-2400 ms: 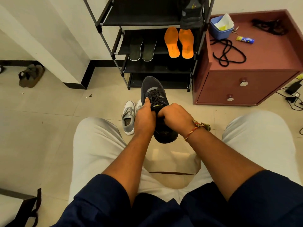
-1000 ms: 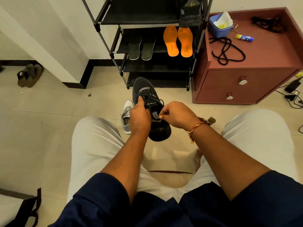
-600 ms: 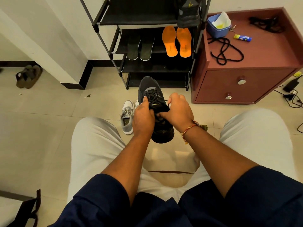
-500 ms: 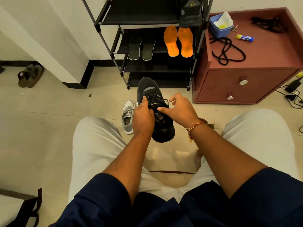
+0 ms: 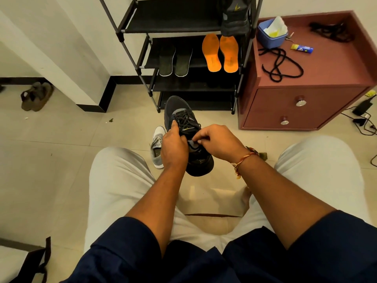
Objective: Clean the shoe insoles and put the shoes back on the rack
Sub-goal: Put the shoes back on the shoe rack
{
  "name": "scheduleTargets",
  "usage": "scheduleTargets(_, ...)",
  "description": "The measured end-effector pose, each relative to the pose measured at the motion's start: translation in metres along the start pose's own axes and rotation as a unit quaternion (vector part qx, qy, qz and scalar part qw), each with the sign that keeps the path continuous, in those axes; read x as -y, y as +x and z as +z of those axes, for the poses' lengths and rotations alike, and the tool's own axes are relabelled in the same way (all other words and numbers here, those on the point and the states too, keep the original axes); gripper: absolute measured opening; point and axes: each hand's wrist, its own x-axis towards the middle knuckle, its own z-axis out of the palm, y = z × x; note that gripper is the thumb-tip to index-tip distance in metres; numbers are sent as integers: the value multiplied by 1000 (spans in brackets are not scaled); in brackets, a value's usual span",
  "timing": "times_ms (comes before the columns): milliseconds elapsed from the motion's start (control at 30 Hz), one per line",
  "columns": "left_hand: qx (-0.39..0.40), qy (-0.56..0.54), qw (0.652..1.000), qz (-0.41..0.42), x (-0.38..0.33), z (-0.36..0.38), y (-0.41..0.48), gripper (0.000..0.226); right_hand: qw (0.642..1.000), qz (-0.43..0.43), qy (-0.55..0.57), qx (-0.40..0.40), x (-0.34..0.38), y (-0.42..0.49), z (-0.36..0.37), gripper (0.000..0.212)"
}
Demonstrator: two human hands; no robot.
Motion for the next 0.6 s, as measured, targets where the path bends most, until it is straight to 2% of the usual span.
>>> scheduleTargets(67,1,4,1000,8,-2,0,-1,56,1000,-5,-12,-4,-2,0,2,20)
scheduleTargets(133,5,3,1000,22,-4,1,-3,57,998,-3,-12,-56,-5,1,5,9)
scheduleTargets(267,11,3,999,37,-8,3,-6,56,982,-9,-63,-177,-8,5,17,36)
scheduleTargets(367,13,3,999,44,-8,1,-8,57,970,40,-81,-226,-13,8,22,52)
scheduleTargets(433,12,0,999,45,-8,-1,-9,56,973,114,-31,-199,-20,11,21,68)
scheduleTargets(533,8,-19,999,33,-8,-3,-7,55,971,206,95,-79,-26,11,12,92)
scheduleTargets(600,-5,-32,999,23,-8,-5,-4,55,952,230,204,7,-25,6,1,91)
